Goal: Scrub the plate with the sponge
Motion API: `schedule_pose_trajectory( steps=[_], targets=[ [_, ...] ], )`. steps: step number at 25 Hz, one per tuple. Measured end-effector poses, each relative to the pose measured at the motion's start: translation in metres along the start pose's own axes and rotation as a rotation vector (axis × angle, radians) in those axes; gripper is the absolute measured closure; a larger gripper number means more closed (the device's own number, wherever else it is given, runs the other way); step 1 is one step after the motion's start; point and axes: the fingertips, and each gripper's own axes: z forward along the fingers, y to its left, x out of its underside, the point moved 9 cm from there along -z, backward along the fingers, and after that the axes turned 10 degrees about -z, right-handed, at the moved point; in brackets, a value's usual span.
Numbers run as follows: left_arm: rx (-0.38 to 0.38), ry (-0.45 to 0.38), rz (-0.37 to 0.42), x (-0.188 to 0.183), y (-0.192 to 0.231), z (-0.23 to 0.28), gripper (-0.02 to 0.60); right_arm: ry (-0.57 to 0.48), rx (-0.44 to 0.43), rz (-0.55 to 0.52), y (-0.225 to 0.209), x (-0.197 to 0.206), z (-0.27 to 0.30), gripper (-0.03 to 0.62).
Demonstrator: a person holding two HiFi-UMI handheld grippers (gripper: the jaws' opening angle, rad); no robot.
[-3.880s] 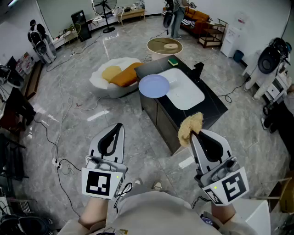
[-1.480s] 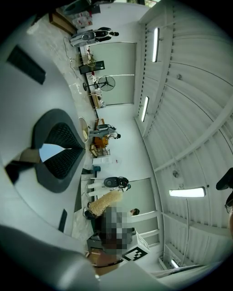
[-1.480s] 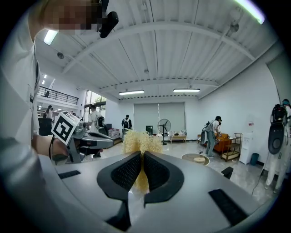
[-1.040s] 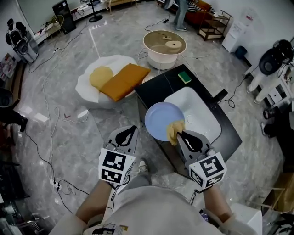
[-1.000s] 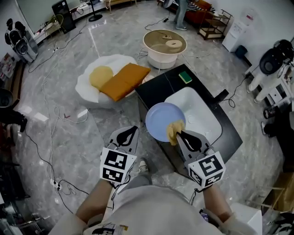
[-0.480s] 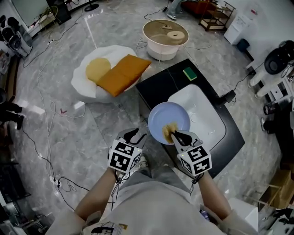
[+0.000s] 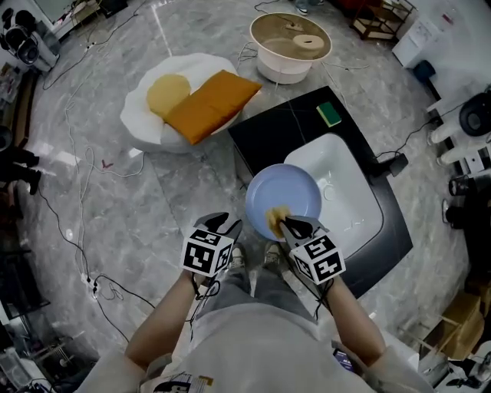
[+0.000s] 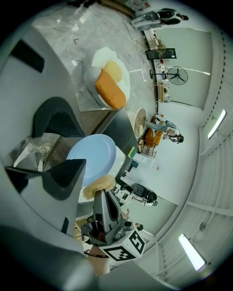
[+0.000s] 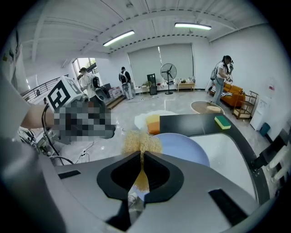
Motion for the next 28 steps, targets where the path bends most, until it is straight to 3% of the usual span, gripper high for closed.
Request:
schedule_pose_trajectory(
  steps=[6, 16, 24, 28],
  targets=[
    [0.006, 0.023, -0.132, 0.006, 0.005, 0.031, 0.419, 0.061, -0.043, -0.053, -0.017, 0.011, 0.026, 0.548],
    [-0.002, 0.081, -0.214, 0.011, 0.013, 0.08, 0.419, 0.165, -0.108, -0.089, -0.024, 0.044, 0.052, 0.546],
    [0.047, 0.094, -0.39, 0.022, 0.017, 0.106, 0.419, 0.218, -0.16, -0.075, -0.027, 0.055, 0.073, 0.546],
    [0.015, 0.125, -0.398, 0.024, 0.02, 0.111, 0.438, 0.238, -0.203, -0.069, -0.021, 0.054, 0.081, 0.546]
  ],
)
